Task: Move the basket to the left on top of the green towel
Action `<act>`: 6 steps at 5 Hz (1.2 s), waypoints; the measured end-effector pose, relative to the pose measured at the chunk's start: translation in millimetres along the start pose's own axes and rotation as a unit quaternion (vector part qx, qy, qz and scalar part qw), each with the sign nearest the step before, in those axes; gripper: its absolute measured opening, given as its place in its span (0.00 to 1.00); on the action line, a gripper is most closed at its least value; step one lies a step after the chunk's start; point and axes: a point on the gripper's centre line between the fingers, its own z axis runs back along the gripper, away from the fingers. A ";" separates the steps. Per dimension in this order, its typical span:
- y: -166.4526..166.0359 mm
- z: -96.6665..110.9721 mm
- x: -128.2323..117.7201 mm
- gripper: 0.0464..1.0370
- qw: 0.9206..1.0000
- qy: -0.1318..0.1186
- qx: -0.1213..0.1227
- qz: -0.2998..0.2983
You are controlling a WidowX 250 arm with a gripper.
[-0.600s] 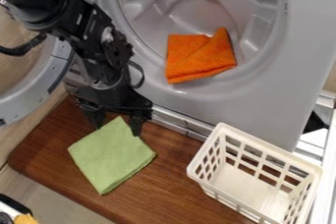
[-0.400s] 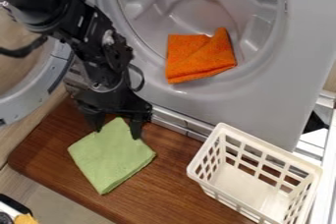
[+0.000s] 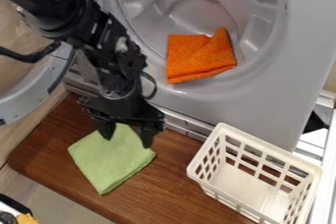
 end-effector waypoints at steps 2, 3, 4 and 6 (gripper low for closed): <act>-33.1 -1.4 16.8 0.96 0.998 -0.018 -0.044 -0.037; -58.0 -9.8 26.5 0.96 0.995 -0.014 -0.080 -0.060; -78.7 -21.8 27.9 0.96 0.991 -0.008 -0.110 -0.073; -102.3 -44.1 16.5 0.93 0.987 0.034 -0.117 -0.108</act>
